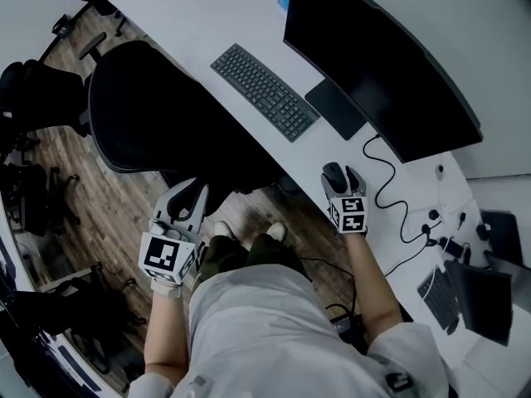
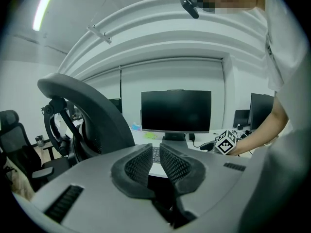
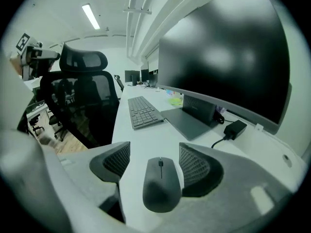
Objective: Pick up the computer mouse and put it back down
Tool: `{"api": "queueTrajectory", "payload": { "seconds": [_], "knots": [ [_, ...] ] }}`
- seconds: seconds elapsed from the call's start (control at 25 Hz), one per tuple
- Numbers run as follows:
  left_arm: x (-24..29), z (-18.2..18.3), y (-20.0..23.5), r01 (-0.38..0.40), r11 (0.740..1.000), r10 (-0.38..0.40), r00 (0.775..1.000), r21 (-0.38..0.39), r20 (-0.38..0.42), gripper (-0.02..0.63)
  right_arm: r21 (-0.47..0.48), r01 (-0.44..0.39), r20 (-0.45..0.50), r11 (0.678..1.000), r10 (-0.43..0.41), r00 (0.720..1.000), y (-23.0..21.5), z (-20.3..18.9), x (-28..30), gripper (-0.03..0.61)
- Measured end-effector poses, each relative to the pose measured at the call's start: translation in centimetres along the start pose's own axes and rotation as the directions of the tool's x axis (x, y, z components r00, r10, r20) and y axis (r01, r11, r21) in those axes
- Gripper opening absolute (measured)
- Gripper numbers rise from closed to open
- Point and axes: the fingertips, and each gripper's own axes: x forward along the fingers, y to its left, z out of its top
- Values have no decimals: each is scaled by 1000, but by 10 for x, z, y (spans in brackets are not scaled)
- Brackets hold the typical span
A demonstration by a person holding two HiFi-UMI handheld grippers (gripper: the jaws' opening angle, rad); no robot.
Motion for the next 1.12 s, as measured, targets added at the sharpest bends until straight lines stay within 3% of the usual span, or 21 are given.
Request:
{"api": "queueTrajectory", "payload": {
  "seconds": [0.44, 1.12],
  "knots": [
    [-11, 4, -7, 117, 991, -114, 992, -64, 54, 49, -15, -58, 172, 998, 59, 983, 48, 99, -68, 298],
    [-16, 35, -12, 301, 950, -286, 945, -81, 161, 64, -93, -136, 392, 986, 162, 906, 148, 216, -167, 275]
  ]
}}
